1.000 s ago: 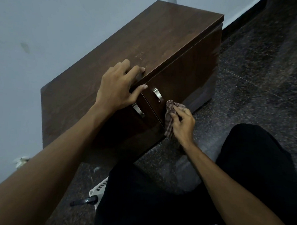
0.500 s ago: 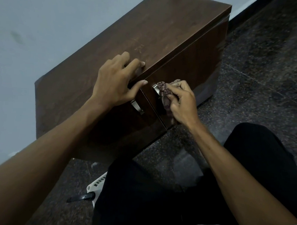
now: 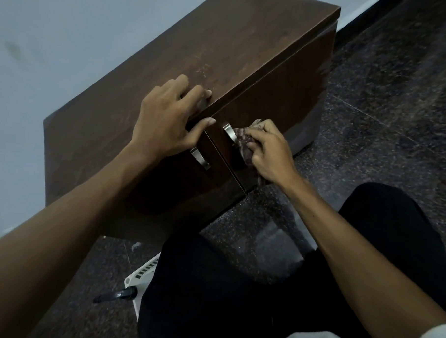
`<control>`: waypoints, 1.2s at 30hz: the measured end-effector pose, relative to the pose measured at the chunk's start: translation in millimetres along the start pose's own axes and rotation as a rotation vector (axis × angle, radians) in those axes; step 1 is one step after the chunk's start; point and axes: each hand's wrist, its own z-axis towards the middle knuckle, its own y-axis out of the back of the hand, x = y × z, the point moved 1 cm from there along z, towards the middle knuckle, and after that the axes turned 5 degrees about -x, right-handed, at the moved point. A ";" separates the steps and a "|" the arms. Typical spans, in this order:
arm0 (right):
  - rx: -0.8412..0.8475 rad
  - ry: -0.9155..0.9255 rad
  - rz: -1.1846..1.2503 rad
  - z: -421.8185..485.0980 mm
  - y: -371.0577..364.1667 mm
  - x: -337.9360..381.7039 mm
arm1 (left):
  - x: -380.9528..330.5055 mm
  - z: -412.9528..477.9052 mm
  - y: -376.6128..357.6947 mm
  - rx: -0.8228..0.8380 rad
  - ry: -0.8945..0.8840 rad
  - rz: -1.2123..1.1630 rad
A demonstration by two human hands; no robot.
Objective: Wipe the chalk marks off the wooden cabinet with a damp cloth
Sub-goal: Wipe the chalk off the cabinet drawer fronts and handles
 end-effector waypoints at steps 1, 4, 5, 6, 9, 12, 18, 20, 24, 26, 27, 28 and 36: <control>-0.011 0.018 -0.068 -2.3 -1.0 -2.7 | -0.6 -0.2 0.3 0.003 -0.002 0.004; -0.137 -0.017 -0.075 -18.8 -11.3 -8.3 | -2.8 -0.3 1.9 0.008 -0.009 0.015; -0.174 -0.076 -0.032 -28.5 -17.6 -7.6 | -2.8 -0.8 2.6 0.010 -0.008 0.017; -0.183 -0.155 0.018 -38.7 -25.9 -5.6 | -1.3 -2.4 3.2 0.011 0.001 0.020; -0.175 -0.399 0.165 -69.1 -49.6 6.2 | -0.7 -2.4 1.2 0.025 -0.002 0.020; -0.261 -0.439 0.319 -79.8 -70.2 32.5 | -1.3 -0.6 0.1 0.030 -0.001 0.017; -0.517 -0.464 0.525 -60.1 -66.5 70.0 | -2.1 -0.9 1.2 0.023 -0.007 0.022; -0.521 -0.447 0.537 -51.5 -65.6 75.9 | -2.3 -0.9 1.1 0.017 -0.005 0.021; -0.478 -0.375 0.465 -53.0 -72.9 73.8 | -2.4 -0.7 0.6 0.013 -0.011 0.013; -0.456 -0.353 0.401 -60.2 -77.0 60.2 | -2.0 -0.3 0.7 0.008 -0.009 0.015; -0.440 -0.351 0.371 -64.6 -78.8 54.3 | -2.1 -0.4 0.8 0.005 -0.009 0.015; -0.424 -0.351 0.355 -67.8 -80.5 51.2 | -2.1 -0.8 0.9 0.004 -0.010 0.014; -0.457 -0.270 0.386 -52.1 -77.2 64.5 | -1.3 -1.4 -1.4 0.001 -0.001 0.006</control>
